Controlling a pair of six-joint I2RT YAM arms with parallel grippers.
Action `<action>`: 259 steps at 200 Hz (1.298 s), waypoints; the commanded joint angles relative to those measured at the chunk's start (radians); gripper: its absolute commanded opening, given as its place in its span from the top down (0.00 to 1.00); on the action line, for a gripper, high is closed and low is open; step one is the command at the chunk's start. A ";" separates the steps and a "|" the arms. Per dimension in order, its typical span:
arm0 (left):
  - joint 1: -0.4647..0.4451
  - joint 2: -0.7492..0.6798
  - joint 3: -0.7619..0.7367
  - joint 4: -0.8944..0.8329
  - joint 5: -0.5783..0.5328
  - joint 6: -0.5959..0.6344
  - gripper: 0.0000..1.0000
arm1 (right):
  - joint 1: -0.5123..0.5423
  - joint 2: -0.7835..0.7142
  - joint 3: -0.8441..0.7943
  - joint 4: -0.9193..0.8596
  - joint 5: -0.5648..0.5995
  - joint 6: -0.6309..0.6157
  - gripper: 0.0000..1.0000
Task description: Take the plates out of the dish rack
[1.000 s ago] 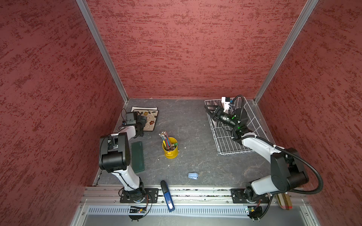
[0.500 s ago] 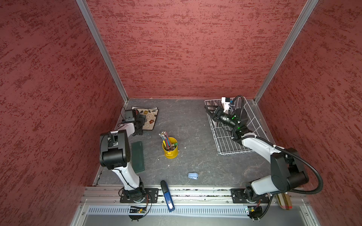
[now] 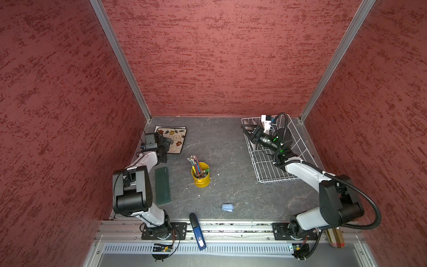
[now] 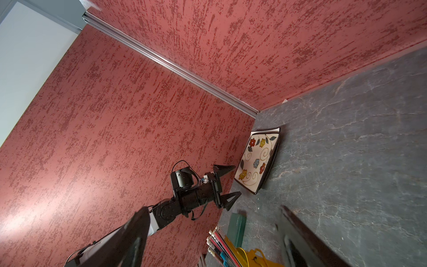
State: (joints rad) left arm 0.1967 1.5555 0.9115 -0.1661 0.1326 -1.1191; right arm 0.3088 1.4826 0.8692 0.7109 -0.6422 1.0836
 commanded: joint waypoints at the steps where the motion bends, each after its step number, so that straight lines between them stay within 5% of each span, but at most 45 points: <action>1: -0.001 -0.067 0.004 -0.009 0.006 0.064 0.01 | 0.001 -0.006 0.015 0.033 0.008 -0.001 0.14; 49: -0.016 0.006 0.244 -0.018 0.231 0.452 0.01 | 0.001 0.010 0.040 0.024 0.000 0.001 0.14; 98: -0.062 0.316 0.645 -0.357 0.448 0.663 0.01 | 0.001 0.008 0.051 0.005 0.005 -0.007 0.14; 164: -0.206 0.456 0.743 -0.411 0.295 0.743 0.01 | 0.001 0.001 0.057 -0.036 -0.002 -0.032 0.14; 259: -0.260 0.652 0.931 -0.522 0.190 0.783 0.02 | 0.000 -0.024 0.034 -0.054 0.016 -0.042 0.13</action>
State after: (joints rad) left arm -0.0406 2.1700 1.7916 -0.6289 0.3752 -0.3798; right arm 0.3088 1.4841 0.8894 0.6502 -0.6426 1.0531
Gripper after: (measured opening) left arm 0.985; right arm 0.868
